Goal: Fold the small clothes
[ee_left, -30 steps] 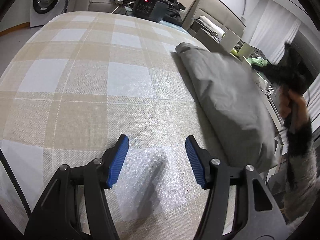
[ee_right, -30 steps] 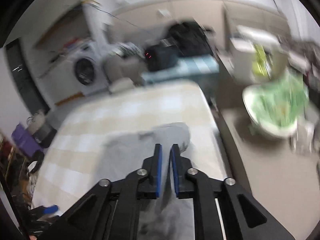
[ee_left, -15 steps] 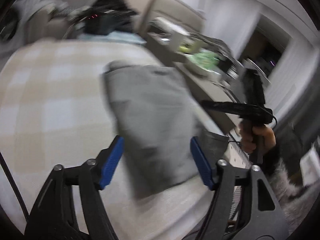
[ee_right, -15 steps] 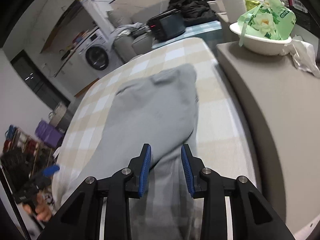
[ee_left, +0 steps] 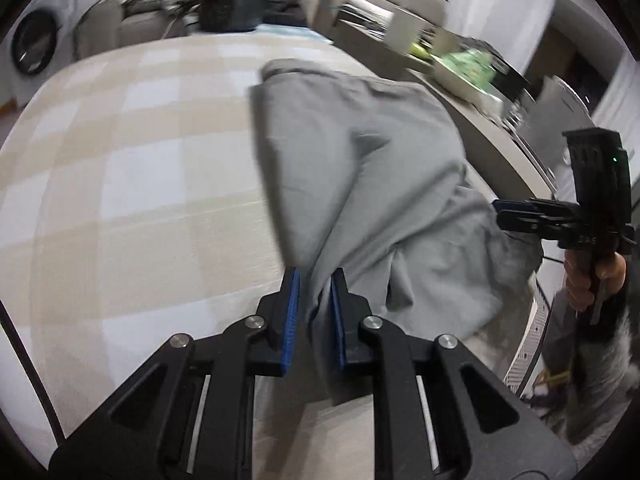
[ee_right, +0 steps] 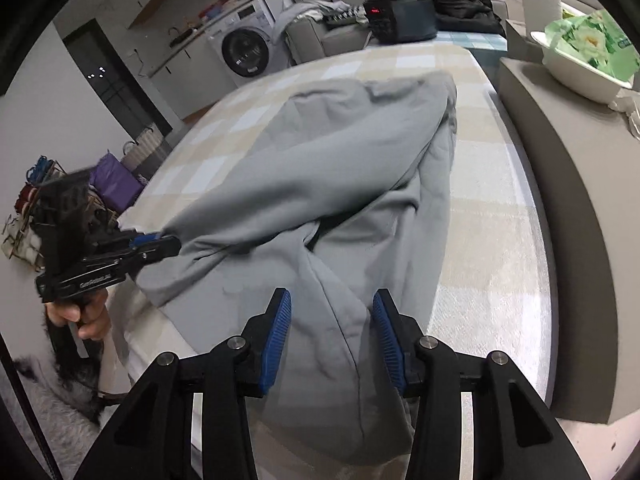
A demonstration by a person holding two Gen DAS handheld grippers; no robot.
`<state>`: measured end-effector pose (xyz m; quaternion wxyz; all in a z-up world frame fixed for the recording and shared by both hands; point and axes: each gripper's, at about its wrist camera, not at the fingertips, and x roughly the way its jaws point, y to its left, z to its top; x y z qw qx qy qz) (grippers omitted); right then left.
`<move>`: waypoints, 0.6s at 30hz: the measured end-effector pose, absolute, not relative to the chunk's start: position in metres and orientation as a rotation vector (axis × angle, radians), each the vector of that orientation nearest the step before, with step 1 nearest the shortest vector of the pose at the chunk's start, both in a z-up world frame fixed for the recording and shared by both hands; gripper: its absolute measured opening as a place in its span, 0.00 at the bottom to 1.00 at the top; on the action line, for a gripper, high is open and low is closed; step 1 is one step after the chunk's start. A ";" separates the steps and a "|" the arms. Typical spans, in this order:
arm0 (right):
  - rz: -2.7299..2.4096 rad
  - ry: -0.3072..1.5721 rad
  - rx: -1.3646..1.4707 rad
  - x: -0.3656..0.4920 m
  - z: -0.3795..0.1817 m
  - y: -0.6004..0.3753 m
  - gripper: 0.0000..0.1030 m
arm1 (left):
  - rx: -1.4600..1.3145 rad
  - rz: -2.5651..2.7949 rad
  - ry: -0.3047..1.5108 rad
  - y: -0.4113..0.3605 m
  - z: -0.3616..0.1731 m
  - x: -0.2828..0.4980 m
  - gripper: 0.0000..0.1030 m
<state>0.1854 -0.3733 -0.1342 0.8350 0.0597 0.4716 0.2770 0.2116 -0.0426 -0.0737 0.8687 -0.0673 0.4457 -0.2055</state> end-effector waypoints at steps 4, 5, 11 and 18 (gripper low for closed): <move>0.661 0.994 0.139 0.212 -0.133 -0.356 0.43 | -0.174 -0.425 0.946 -0.035 -0.076 0.211 0.12; 0.683 1.005 0.137 0.218 -0.135 -0.348 0.43 | -0.172 -0.423 0.947 -0.034 -0.077 0.215 0.12; 0.633 1.048 0.081 0.243 -0.143 -0.329 0.03 | -0.198 -0.437 0.949 -0.028 -0.072 0.215 0.16; 0.459 0.922 0.097 0.179 -0.100 -0.389 0.02 | -0.242 -0.412 0.887 -0.009 -0.059 0.205 0.32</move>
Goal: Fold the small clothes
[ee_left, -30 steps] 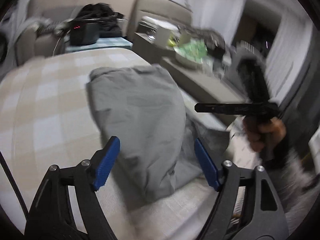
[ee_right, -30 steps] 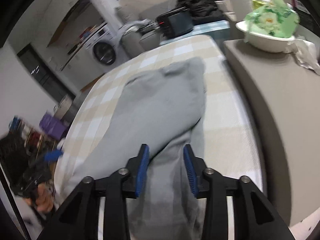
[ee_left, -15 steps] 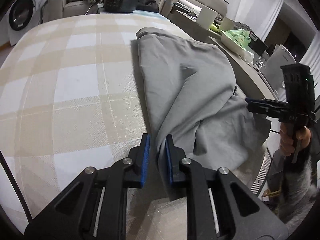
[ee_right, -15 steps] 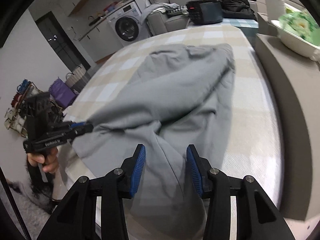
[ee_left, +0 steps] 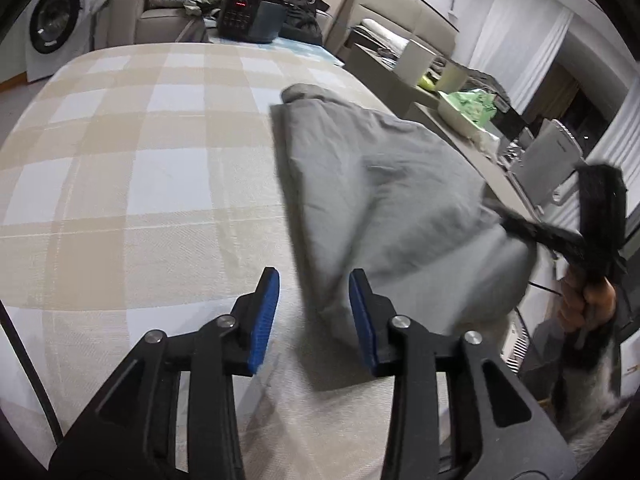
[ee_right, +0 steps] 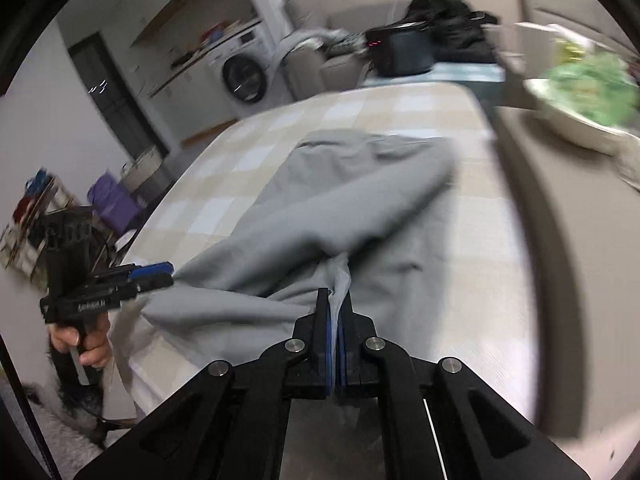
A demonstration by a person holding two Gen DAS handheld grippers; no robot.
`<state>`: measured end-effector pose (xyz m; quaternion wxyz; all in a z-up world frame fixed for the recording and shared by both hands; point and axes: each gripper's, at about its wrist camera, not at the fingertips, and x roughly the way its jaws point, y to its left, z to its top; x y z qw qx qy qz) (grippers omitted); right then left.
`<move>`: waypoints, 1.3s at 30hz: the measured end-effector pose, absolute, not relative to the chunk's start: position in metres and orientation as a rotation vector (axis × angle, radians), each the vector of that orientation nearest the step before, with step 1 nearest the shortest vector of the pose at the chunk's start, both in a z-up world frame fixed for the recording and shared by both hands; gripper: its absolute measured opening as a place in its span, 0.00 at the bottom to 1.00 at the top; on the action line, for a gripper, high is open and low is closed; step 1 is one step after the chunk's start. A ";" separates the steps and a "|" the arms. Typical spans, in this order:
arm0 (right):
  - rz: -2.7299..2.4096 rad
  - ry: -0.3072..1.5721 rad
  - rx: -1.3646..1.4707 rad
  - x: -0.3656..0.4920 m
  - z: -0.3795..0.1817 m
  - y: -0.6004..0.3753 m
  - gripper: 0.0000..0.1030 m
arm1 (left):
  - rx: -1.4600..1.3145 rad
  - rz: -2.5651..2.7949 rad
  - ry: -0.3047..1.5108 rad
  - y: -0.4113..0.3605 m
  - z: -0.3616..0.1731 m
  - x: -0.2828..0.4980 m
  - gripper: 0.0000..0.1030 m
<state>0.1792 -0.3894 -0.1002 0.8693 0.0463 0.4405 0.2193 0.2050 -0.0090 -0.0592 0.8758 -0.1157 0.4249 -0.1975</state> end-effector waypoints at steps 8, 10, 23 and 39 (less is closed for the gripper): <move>0.389 0.948 0.209 0.173 -0.112 -0.420 0.36 | -0.248 -0.418 0.903 -0.006 -0.061 0.207 0.33; 0.404 0.870 0.317 0.192 -0.102 -0.426 0.55 | -0.241 -0.430 0.892 -0.009 -0.057 0.206 0.34; 0.364 0.991 0.280 0.336 -0.099 -0.355 0.05 | -0.278 -0.359 0.873 0.024 -0.055 0.200 0.35; 0.744 0.729 0.160 0.271 0.028 -0.201 0.58 | -0.403 -0.105 0.795 0.148 -0.050 0.153 0.38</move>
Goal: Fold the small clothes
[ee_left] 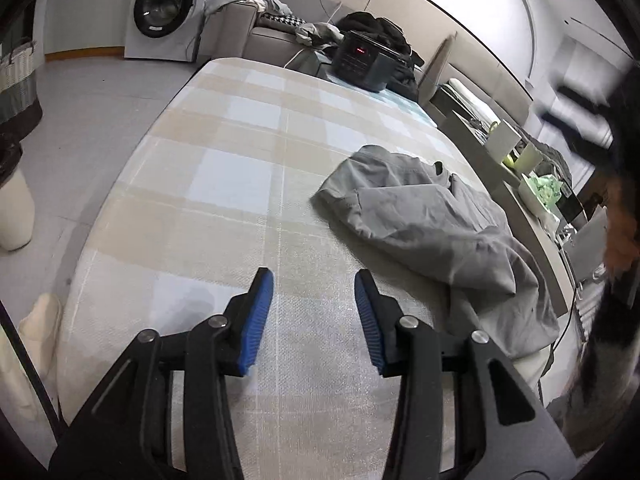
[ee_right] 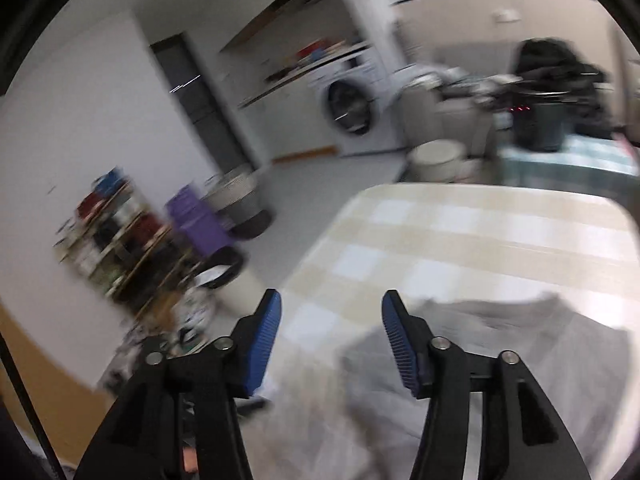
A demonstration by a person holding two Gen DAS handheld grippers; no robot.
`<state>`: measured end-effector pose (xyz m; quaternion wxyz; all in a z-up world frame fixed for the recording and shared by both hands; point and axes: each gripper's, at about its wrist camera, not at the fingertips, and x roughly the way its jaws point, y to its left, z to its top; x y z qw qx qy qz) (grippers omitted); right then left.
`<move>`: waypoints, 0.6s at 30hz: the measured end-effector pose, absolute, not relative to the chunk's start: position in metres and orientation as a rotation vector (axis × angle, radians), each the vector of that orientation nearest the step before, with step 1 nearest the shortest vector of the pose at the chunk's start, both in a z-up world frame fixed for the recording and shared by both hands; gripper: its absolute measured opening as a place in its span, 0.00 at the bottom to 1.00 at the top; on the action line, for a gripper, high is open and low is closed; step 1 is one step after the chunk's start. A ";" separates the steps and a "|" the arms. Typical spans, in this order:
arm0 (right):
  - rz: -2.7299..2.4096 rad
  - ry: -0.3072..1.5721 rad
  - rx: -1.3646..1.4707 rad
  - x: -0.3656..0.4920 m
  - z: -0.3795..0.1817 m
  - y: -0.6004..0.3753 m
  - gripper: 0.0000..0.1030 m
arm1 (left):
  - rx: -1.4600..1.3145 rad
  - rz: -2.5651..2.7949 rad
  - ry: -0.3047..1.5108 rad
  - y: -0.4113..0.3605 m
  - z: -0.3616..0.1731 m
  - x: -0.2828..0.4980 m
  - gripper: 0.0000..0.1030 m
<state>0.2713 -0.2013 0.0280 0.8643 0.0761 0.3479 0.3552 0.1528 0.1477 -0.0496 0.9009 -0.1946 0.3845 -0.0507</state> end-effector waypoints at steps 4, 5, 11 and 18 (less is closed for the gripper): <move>0.448 0.719 0.130 0.218 -0.004 -0.313 0.71 | -0.395 -0.155 0.797 0.136 -0.051 0.153 0.41; 0.410 0.744 0.139 0.202 -0.016 -0.335 0.71 | -0.386 -0.177 0.805 0.129 -0.051 0.154 0.41; 0.290 0.898 0.236 0.140 -0.096 -0.421 0.71 | -0.360 -0.278 0.841 0.073 -0.052 0.163 0.41; 0.418 0.865 0.130 0.139 -0.122 -0.393 0.71 | -0.307 -0.329 0.853 0.025 -0.040 0.164 0.41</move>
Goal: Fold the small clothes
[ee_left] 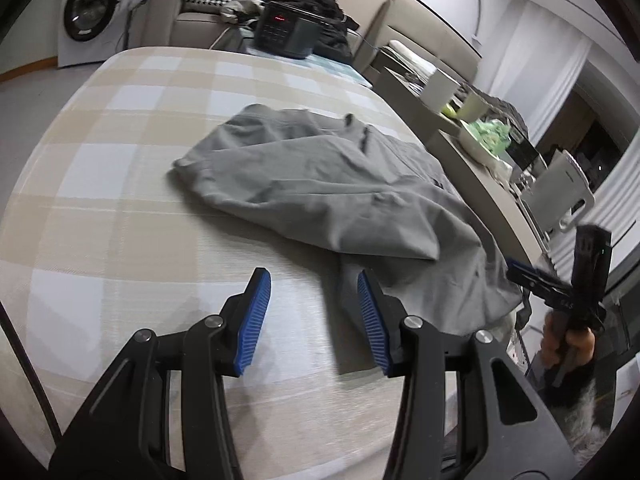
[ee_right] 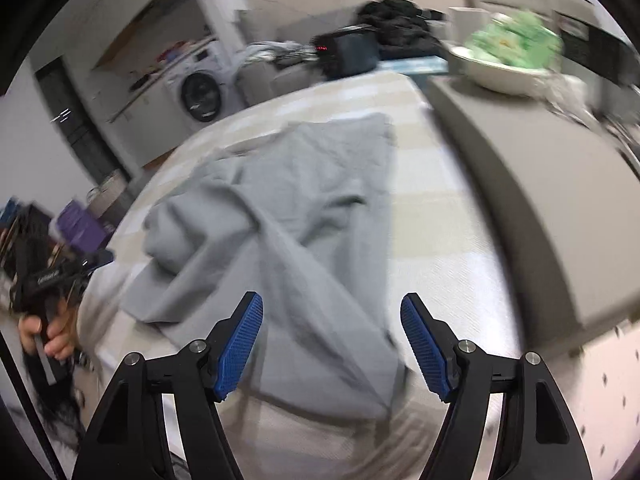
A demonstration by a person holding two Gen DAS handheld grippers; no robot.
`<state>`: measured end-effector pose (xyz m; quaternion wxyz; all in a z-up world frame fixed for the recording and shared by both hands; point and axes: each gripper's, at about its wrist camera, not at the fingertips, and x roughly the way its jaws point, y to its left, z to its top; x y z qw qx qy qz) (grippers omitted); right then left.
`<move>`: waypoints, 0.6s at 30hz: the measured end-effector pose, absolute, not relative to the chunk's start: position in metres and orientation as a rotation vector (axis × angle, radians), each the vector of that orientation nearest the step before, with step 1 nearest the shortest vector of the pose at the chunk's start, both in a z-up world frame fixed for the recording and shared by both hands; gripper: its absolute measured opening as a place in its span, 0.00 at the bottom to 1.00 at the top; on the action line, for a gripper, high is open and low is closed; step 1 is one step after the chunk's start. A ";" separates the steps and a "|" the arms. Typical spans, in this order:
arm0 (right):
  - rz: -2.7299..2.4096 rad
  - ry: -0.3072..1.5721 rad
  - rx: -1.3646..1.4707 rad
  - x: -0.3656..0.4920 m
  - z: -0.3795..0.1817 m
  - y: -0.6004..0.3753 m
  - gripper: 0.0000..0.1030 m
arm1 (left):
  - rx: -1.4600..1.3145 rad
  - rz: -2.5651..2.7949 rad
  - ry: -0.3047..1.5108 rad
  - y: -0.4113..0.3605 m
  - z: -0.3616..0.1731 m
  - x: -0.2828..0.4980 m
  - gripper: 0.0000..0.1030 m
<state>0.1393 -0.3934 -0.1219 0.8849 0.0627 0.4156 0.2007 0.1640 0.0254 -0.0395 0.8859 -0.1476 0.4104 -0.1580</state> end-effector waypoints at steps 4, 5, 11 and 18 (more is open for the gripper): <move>0.590 0.863 0.008 0.174 -0.129 -0.343 0.71 | -0.298 -0.324 0.858 0.014 -0.033 0.163 0.41; 0.594 0.871 -0.020 0.180 -0.134 -0.334 0.63 | -0.296 -0.313 0.861 0.013 -0.032 0.163 0.41; 0.740 0.840 -0.031 0.151 -0.117 -0.290 0.06 | -0.291 -0.246 0.857 0.028 -0.024 0.150 0.45; 1.001 0.781 -0.135 0.053 -0.111 -0.213 0.07 | -0.454 -0.327 0.884 0.045 -0.033 0.153 0.47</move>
